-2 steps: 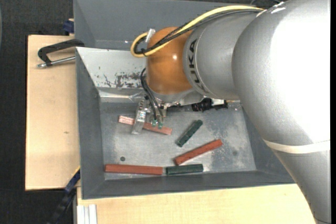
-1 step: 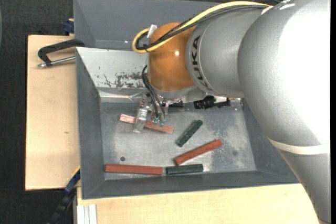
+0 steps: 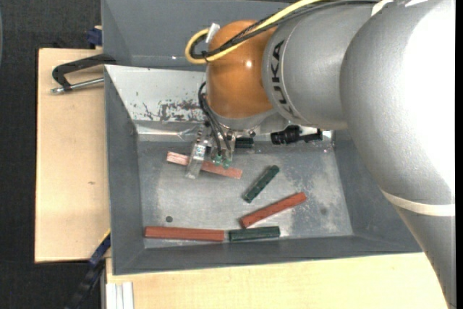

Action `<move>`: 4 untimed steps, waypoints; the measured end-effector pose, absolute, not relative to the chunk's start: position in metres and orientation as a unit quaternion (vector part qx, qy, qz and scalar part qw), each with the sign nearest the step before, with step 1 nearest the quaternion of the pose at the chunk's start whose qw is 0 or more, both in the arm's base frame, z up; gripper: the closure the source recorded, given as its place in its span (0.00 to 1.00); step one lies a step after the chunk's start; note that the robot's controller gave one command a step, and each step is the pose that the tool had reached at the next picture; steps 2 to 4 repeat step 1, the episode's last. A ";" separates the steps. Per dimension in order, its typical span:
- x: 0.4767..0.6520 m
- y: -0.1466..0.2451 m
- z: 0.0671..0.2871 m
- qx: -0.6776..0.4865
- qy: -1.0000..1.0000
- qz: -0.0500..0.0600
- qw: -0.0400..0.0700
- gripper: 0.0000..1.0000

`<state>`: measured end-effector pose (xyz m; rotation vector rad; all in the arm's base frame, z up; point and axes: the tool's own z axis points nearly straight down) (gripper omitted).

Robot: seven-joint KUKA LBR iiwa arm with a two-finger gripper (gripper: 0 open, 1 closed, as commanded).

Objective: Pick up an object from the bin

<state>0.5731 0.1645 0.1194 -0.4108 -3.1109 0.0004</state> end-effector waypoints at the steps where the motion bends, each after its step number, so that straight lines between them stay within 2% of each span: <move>1: 0.574 0.165 0.143 -0.131 -0.991 -0.001 -0.001 1.00; 4: 0.574 0.165 0.143 -0.131 -0.991 -0.001 -0.001 1.00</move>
Offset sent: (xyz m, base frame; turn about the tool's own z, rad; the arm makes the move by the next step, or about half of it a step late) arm 0.0000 0.0000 0.0370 0.0000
